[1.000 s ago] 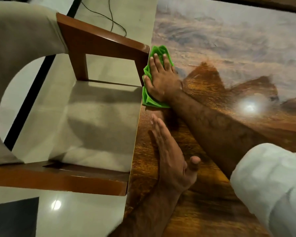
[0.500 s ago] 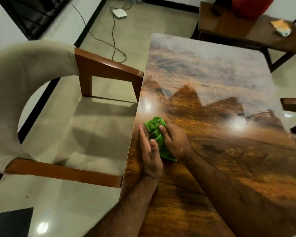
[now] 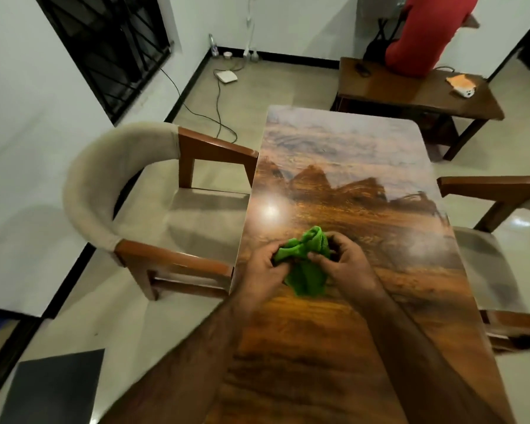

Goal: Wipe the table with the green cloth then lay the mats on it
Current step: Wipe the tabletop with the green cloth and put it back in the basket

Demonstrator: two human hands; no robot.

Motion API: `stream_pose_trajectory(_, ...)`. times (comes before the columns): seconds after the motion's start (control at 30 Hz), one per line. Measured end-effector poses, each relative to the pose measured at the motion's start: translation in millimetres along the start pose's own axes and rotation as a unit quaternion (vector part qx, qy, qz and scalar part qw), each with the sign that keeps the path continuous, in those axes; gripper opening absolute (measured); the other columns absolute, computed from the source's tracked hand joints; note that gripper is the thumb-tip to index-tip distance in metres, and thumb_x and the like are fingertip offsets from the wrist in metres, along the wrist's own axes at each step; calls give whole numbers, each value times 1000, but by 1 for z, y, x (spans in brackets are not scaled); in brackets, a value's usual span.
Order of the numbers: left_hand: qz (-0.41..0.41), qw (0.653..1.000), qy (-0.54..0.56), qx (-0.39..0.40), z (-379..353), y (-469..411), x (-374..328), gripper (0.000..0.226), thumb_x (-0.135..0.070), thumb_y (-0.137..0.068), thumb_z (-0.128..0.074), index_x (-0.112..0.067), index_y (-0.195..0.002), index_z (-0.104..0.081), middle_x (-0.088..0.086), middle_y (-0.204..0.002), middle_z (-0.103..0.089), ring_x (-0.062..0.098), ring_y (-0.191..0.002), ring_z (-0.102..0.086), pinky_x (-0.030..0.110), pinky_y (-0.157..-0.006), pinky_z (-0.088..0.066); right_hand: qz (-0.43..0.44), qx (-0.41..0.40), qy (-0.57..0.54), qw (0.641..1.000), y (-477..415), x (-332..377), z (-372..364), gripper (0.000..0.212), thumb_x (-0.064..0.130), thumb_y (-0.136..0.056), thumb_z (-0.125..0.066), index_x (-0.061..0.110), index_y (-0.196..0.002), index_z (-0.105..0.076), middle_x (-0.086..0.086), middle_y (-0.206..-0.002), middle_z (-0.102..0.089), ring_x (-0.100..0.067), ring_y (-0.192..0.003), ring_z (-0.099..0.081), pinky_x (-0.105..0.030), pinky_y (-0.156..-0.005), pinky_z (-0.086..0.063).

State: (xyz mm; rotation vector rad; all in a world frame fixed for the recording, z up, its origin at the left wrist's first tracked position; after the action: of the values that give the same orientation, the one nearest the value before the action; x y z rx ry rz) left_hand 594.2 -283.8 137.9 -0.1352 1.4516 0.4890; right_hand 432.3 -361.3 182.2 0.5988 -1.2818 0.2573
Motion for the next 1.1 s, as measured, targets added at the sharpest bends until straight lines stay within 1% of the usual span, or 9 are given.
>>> stream_pose_trajectory(0.07, 3, 1000, -1, 14, 9, 20, -19, 51, 6, -100, -68, -44, -110, -69, -32, -101, -75, -11, -99, -69, 42, -105, -58, 36, -29, 74, 996, 13, 17, -3, 32, 12, -92, -89, 29, -115, -74, 1, -110, -80, -22, -107, -77, -52, -93, -67)
stream_pose_trajectory(0.2, 5, 999, 39, -5, 48, 47, -38, 48, 8, -100, -67, -36, -116, -73, 1, -117, -78, 19, -110, -74, 49, -99, -64, 107, -12, 163, 981, 37, 53, -30, 43, 19, -88, -94, 26, -125, -73, 7, -110, -79, -19, -100, -77, -49, -86, -68)
stream_pose_trajectory(0.3, -19, 998, 58, 9, 85, 61, -57, 43, 8, -102, -66, -29, -122, -73, 8, -124, -77, 19, -112, -74, 48, -99, -64, 144, 8, 207, 968, 47, 76, -61, 42, 15, -90, -92, 28, -125, -72, 7, -107, -78, -16, -87, -77, -50, -79, -68)
stream_pose_trajectory(0.43, -12, 997, 67, 26, 156, 67, -61, 38, -10, -105, -73, -28, -137, -72, -3, -126, -78, 18, -118, -76, 41, -94, -66, 174, -4, 187, 967, 42, 106, -119, 39, 13, -92, -89, 25, -126, -73, 4, -107, -78, -18, -90, -78, -51, -78, -69)
stream_pose_trajectory(0.57, -25, 998, 47, 12, 255, 60, -65, 19, -28, -103, -77, -33, -121, -75, -4, -112, -82, 13, -108, -78, 30, -89, -66, 198, -18, 140, 970, 27, 139, -205, 41, 21, -92, -90, 17, -130, -75, 0, -113, -81, -19, -100, -79, -48, -85, -69)
stream_pose_trajectory(0.73, -38, 998, 48, 8, 390, 38, -72, 22, -20, -100, -81, -30, -119, -77, -3, -109, -83, 17, -107, -79, 33, -81, -66, 153, -26, 98, 983, -11, 174, -324, 35, 18, -93, -88, 18, -125, -75, 2, -117, -80, -18, -111, -77, -48, -94, -67)
stream_pose_trajectory(0.9, -82, 986, -147, -8, 519, -30, -111, 59, -24, -100, -81, -29, -155, -59, 1, -144, -66, 19, -117, -73, 44, -94, -67, 201, -82, 180, 959, -68, 254, -400, 26, 26, -96, -86, 28, -118, -72, 10, -117, -76, -10, -114, -72, -43, -91, -68)
stream_pose_trajectory(1.0, -153, 913, -376, -39, 576, -78, -150, 77, -49, -100, -77, -27, -166, -43, 4, -158, -56, 25, -137, -60, 51, -112, -55, 250, -134, 300, 911, -102, 314, -425, 38, 39, -95, -80, 24, -127, -68, -2, -129, -73, -25, -119, -70, -52, -98, -63)
stream_pose_trajectory(1.1, -186, 841, -505, -54, 613, -120, -176, 81, -61, -102, -67, -27, -168, -35, 3, -170, -45, 30, -152, -48, 60, -117, -48, 252, -170, 486, 819, -142, 356, -442, 49, 42, -97, -75, 16, -137, -65, -6, -157, -60, -34, -142, -53, -52, -115, -49)
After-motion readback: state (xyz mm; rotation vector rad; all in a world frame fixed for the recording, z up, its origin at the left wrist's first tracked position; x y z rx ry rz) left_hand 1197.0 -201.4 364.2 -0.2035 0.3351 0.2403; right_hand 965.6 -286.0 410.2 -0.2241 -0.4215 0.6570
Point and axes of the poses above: each hand's wrist, its own y-axis away from the middle knuckle, its own z-axis out of the back of the hand, x = y × z, the point moved 10 cm from there along -y, towards the middle knuckle
